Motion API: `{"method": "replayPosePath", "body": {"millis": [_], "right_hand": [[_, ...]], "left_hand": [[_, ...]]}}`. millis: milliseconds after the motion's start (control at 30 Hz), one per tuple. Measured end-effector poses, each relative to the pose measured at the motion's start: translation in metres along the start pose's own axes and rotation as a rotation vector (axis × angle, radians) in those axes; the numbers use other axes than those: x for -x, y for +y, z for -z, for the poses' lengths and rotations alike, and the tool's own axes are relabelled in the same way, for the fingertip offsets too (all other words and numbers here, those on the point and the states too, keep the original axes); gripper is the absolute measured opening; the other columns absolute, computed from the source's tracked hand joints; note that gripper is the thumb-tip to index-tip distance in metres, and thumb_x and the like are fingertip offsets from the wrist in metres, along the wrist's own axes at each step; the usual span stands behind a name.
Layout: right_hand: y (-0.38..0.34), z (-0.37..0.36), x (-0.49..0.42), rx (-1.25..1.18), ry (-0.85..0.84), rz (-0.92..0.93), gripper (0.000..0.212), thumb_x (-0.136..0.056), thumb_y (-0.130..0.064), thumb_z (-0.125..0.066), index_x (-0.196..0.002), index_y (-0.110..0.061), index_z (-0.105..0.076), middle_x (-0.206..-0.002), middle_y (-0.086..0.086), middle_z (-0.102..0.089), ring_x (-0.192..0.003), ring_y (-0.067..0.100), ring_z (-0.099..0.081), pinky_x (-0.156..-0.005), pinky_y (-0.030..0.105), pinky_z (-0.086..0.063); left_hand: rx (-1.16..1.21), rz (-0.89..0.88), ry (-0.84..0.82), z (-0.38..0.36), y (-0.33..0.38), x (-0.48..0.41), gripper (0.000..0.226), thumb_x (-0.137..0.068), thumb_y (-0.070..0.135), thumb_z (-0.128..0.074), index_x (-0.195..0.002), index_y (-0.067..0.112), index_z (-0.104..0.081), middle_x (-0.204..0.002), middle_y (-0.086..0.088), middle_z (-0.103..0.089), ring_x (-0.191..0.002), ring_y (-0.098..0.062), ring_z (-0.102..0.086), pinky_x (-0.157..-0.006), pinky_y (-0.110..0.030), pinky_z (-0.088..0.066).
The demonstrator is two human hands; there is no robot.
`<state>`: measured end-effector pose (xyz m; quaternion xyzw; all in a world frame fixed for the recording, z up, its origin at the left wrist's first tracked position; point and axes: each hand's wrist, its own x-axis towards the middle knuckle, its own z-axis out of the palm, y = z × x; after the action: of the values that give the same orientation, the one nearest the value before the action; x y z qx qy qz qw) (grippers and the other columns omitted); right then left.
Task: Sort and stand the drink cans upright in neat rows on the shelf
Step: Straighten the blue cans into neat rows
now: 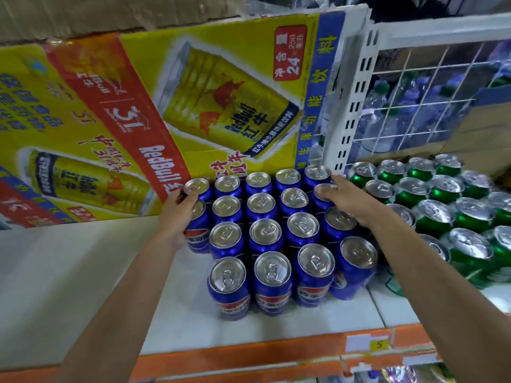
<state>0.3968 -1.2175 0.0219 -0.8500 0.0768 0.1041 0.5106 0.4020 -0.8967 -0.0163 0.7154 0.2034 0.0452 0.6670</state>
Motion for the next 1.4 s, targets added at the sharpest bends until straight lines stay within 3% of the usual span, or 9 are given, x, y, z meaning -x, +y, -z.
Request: {"method": "replayPosePath", "body": {"millis": [133, 300, 500, 633, 733, 867, 1100, 1300, 1400], "right_hand": [[0.002, -0.001, -0.006, -0.029, -0.008, -0.022, 0.071, -0.093, -0.032, -0.057, -0.150, -0.014, -0.018, -0.127, -0.006, -0.041, -0.115, 0.014, -0.042, -0.091, 0.028, -0.035], [0.003, 0.000, -0.002, -0.086, -0.018, 0.020, 0.072, -0.093, -0.028, -0.057, -0.150, -0.012, -0.015, -0.149, 0.005, -0.032, -0.130, 0.020, -0.036, -0.094, 0.025, -0.030], [-0.004, 0.002, 0.019, -0.107, 0.055, 0.049, 0.036, -0.090, -0.030, -0.062, -0.114, -0.005, -0.053, -0.108, 0.012, -0.063, -0.083, 0.014, -0.051, -0.082, 0.036, -0.045], [0.012, 0.006, 0.051, 0.052, 0.078, 0.104, 0.052, -0.085, -0.055, -0.055, -0.122, -0.019, -0.053, -0.115, 0.002, -0.062, -0.101, 0.018, -0.057, -0.085, 0.037, -0.046], [0.029, 0.003, 0.088, 0.209, 0.049, 0.255, 0.070, -0.083, -0.054, -0.060, -0.142, -0.022, -0.038, -0.139, -0.002, -0.045, -0.128, 0.017, -0.043, -0.102, 0.028, -0.034], [0.048, -0.008, 0.127, 0.446, 0.053, 0.368, 0.098, -0.065, -0.055, -0.076, -0.145, -0.037, -0.023, -0.156, -0.007, -0.005, -0.145, 0.019, -0.009, -0.113, 0.043, -0.027], [0.066, -0.021, 0.129, 0.747, 0.126, 0.297, 0.097, -0.078, -0.017, -0.074, -0.149, -0.034, -0.009, -0.157, 0.005, 0.006, -0.128, 0.037, -0.041, -0.097, 0.042, -0.042], [0.065, -0.023, 0.128, 0.725, 0.149, 0.306, 0.096, -0.073, -0.012, -0.077, -0.148, -0.030, -0.020, -0.156, 0.008, 0.000, -0.129, 0.040, -0.038, -0.098, 0.045, -0.043], [0.065, -0.025, 0.137, 0.782, 0.173, 0.294, 0.103, -0.074, -0.020, -0.078, -0.151, -0.027, -0.009, -0.157, 0.012, 0.005, -0.141, 0.039, -0.016, -0.112, 0.046, -0.027]], "left_hand": [[0.003, -0.006, -0.001, -0.003, 0.004, 0.003, 0.013, -0.094, 0.030, -0.059, -0.106, 0.031, -0.057, -0.106, 0.003, -0.066, -0.098, -0.021, -0.064, -0.085, -0.043, -0.053], [-0.023, -0.012, 0.044, -0.006, 0.007, 0.007, 0.017, -0.095, 0.029, -0.057, -0.111, 0.028, -0.053, -0.115, -0.001, -0.063, -0.102, -0.023, -0.062, -0.092, -0.044, -0.051], [0.020, -0.102, 0.255, -0.007, 0.010, 0.033, 0.048, -0.093, 0.050, -0.050, -0.132, 0.020, -0.046, -0.121, 0.004, -0.055, -0.109, -0.018, -0.057, -0.089, -0.036, -0.049], [-0.024, -0.485, 0.282, -0.009, -0.003, 0.109, 0.045, -0.097, 0.046, -0.044, -0.134, 0.020, -0.045, -0.130, 0.010, -0.049, -0.121, -0.005, -0.047, -0.099, -0.021, -0.041], [-0.406, -0.866, 0.053, -0.001, -0.021, 0.153, 0.056, -0.088, 0.050, -0.046, -0.135, 0.019, -0.043, -0.138, 0.010, -0.044, -0.131, 0.000, -0.036, -0.107, -0.016, -0.028], [-1.120, -1.228, -0.163, 0.002, -0.047, 0.163, 0.088, -0.066, 0.074, -0.063, -0.136, 0.025, -0.043, -0.142, -0.002, -0.045, -0.136, -0.022, -0.034, -0.110, -0.047, -0.031], [-1.335, -1.281, -0.067, -0.008, -0.051, 0.157, 0.108, -0.038, 0.050, -0.090, -0.131, 0.018, -0.047, -0.123, -0.004, -0.061, -0.110, -0.029, -0.045, -0.076, -0.043, -0.050], [-1.264, -1.348, -0.095, -0.004, -0.055, 0.152, 0.107, -0.044, 0.048, -0.089, -0.134, 0.017, -0.041, -0.123, -0.006, -0.056, -0.111, -0.030, -0.043, -0.078, -0.044, -0.050], [-1.138, -1.350, -0.133, 0.003, -0.054, 0.153, 0.105, -0.055, 0.053, -0.081, -0.143, 0.025, -0.030, -0.144, -0.011, -0.034, -0.129, -0.033, -0.035, -0.097, -0.049, -0.042]]}}
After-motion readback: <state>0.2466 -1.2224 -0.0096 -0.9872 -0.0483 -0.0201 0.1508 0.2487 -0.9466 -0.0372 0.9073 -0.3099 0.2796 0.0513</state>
